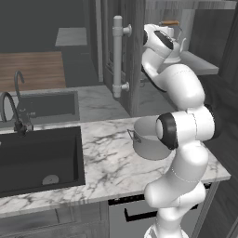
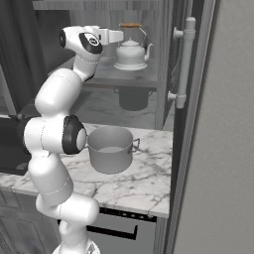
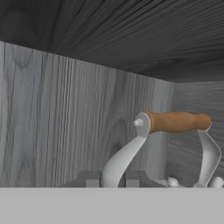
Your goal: Pick the kettle from the cabinet and place it on a stove burner. Then pick the pot from the counter and place it on another stove burner. Finally, turn both burners on.
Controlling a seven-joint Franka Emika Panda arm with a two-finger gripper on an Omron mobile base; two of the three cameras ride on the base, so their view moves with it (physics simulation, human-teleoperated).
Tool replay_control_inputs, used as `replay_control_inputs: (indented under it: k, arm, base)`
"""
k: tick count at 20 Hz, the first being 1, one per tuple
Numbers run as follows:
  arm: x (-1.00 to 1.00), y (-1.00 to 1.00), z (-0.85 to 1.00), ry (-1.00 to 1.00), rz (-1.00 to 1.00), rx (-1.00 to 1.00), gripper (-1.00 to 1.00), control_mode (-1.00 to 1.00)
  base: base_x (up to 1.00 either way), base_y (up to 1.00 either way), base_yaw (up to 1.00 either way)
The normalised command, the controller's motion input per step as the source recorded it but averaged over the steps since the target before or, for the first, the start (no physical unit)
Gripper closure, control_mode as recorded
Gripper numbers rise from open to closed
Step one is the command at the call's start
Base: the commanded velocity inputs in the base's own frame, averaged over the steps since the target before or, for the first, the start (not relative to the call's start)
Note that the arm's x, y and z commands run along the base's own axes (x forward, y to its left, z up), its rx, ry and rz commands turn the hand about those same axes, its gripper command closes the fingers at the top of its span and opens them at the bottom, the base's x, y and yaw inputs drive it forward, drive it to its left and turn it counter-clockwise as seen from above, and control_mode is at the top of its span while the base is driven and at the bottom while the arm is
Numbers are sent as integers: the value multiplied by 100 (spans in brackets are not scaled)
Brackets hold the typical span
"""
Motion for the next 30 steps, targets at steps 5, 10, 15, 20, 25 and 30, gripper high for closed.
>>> replay_control_inputs:
  k: [5, 10, 15, 20, 25, 30]
  arm:
    - [0, 0, 0, 0, 0, 0, 100, -100]
    - [-2, 0, 0, -2, 0, 0, 100, -100]
    - [-10, 0, 0, -3, -1, 0, 100, -100]
    - [-24, -1, 0, -7, -1, 0, 100, -100]
    - [-24, -1, 0, 0, -2, 0, 100, -100]
    - [-21, -8, 0, 0, -1, 1, 100, -100]
  base:
    - [0, 0, 0]
    - [0, 0, 0]
    - [0, 0, 0]
    - [0, 0, 0]
    - [0, 0, 0]
    - [0, 0, 0]
